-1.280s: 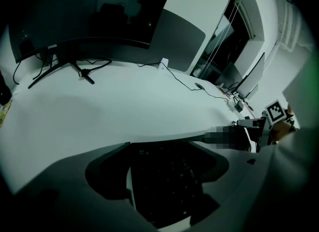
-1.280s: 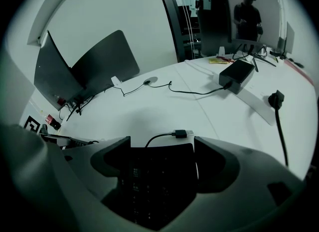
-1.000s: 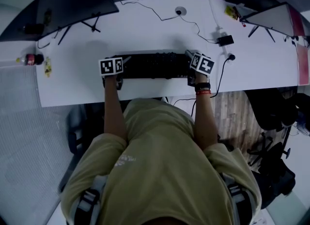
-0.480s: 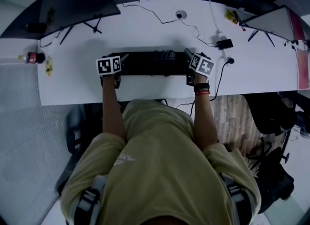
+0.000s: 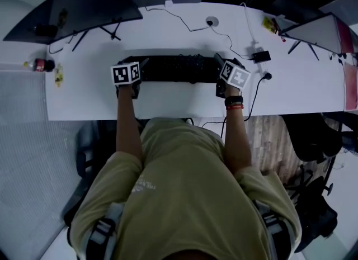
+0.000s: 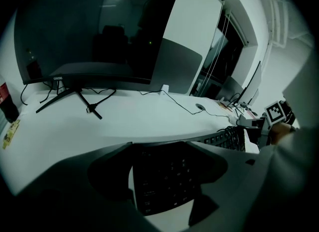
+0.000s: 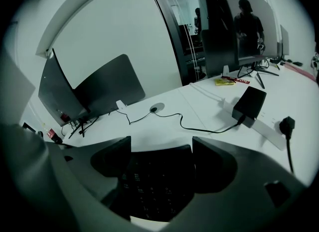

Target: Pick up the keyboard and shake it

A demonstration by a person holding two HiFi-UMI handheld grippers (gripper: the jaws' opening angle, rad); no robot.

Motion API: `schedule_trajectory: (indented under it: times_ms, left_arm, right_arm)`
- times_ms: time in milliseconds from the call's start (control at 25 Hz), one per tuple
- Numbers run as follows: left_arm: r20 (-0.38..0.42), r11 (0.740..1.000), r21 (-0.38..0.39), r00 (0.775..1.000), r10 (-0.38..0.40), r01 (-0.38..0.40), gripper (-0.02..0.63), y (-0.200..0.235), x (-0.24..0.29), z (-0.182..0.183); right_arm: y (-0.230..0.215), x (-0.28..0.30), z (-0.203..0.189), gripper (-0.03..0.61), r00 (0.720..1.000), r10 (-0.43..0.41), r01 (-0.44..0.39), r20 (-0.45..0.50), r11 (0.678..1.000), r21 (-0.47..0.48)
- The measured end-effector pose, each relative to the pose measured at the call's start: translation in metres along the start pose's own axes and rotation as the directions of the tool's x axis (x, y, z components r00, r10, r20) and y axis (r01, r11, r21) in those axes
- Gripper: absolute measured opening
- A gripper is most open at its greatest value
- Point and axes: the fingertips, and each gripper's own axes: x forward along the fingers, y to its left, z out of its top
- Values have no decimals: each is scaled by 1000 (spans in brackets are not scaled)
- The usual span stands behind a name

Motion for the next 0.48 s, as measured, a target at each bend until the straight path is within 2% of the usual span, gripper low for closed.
schedule_trajectory:
  times_ms: [240, 480]
  left_arm:
    - [57, 1000, 15, 998, 0, 0, 345, -2, 3, 13]
    - [164, 1000, 27, 986, -10, 5, 345, 2, 11, 32]
  right_arm:
    - [0, 4, 15, 390, 999, 20, -20, 27, 1000, -9]
    - [7, 13, 38, 390, 994, 41, -35, 105, 998, -56]
